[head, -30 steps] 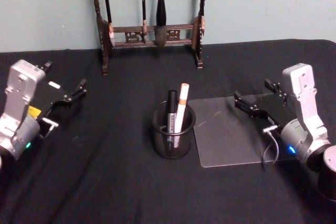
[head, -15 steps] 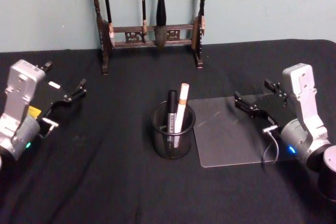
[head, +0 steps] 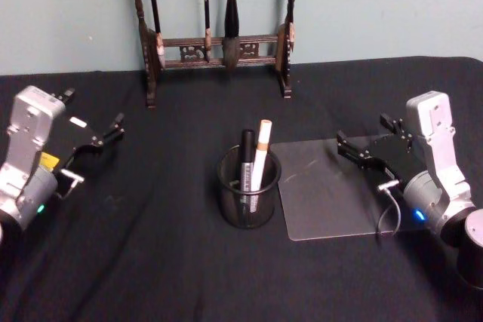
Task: Pick up the water-based marker from the table and place it into the pen holder.
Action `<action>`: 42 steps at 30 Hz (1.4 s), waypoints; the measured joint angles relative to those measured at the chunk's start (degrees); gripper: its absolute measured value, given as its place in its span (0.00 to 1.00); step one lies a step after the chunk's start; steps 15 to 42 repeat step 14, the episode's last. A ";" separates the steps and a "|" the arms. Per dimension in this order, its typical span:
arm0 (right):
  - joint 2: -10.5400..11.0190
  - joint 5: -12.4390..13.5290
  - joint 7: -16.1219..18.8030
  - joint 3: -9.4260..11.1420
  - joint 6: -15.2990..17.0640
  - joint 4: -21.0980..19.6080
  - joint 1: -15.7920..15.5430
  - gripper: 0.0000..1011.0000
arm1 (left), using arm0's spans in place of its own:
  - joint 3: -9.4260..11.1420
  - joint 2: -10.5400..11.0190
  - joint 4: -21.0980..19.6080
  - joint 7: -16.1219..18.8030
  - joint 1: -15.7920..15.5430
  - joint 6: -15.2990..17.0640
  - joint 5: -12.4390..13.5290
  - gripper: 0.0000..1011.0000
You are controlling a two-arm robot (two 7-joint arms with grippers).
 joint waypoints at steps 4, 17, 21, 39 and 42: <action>0.00 0.00 0.00 0.00 0.00 0.00 0.00 0.99 | 0.00 0.00 0.00 0.00 0.00 0.00 0.00 0.99; 0.00 0.00 0.00 0.00 0.00 0.00 0.00 0.99 | 0.00 0.00 0.00 0.00 0.00 0.00 0.01 0.99; 0.00 0.00 0.00 0.00 0.00 0.00 0.00 0.99 | 0.00 0.00 0.00 0.00 0.00 0.00 0.01 0.99; 0.00 0.00 0.00 0.00 0.00 0.00 0.00 0.99 | 0.00 0.00 0.00 0.00 0.00 0.00 0.01 0.99; 0.00 0.00 0.00 0.00 0.00 0.00 0.00 0.99 | 0.00 0.00 0.00 0.00 0.00 0.00 0.01 0.99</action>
